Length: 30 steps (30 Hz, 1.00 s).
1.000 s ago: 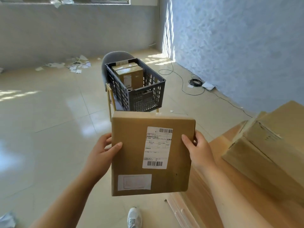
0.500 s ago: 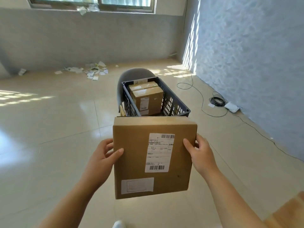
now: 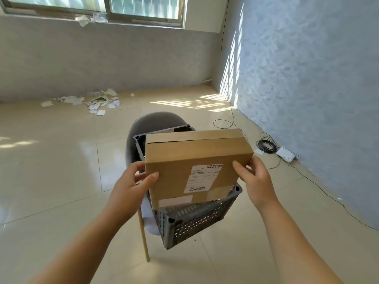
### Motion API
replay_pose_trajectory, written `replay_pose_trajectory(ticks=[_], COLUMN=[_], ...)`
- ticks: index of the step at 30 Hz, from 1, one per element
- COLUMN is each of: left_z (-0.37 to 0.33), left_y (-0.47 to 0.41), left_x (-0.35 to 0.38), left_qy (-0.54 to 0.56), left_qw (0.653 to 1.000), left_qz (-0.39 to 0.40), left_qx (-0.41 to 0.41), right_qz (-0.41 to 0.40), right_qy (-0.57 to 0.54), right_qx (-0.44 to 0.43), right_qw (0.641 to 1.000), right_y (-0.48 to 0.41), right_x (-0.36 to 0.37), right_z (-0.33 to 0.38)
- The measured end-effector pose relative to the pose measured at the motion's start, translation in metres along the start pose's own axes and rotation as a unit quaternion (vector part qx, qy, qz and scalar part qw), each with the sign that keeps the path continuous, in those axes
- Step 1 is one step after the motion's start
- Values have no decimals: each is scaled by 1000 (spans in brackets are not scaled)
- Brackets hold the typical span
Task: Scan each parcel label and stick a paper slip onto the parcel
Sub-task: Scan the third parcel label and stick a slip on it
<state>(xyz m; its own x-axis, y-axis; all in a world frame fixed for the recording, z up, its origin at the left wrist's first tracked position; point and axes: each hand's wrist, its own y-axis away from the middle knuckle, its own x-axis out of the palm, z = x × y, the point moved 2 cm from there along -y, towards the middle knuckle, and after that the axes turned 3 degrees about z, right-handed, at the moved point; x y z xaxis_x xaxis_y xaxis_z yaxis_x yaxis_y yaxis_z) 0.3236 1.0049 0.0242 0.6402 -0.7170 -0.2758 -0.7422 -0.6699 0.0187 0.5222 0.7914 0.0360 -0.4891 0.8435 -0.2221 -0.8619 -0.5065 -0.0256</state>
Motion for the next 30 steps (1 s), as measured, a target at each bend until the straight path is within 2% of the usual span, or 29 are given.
replay_pose_trajectory(ticks=[3, 7, 12, 15, 20, 24, 30], left_z=[1, 16, 54, 85, 133, 160, 192], left_y=[-42, -87, -129, -148, -178, -198, -223], left_x=[13, 35, 64, 78, 93, 104, 111], left_qy=[-4, -10, 12, -34, -172, -216, -250], left_qw=[1000, 998, 991, 978, 935, 918, 893], left_qz=[6, 27, -6, -36, -48, -27, -41], left_qx=[-14, -51, -132, -203, -306, -333, -372], right_qz=[-1, 4, 87, 154, 244, 256, 261], right_qy=[-36, -14, 14, 67, 216, 286, 316], right_qx=[20, 70, 147, 200, 222, 239, 273], right_qw=[999, 997, 985, 965, 919, 892, 870], right_y=[-45, -104, -167, -198, -241, -265, -290], right_x=[0, 1, 10, 20, 46, 68, 99], right_z=[-5, -37, -92, -125, -169, -198, -232])
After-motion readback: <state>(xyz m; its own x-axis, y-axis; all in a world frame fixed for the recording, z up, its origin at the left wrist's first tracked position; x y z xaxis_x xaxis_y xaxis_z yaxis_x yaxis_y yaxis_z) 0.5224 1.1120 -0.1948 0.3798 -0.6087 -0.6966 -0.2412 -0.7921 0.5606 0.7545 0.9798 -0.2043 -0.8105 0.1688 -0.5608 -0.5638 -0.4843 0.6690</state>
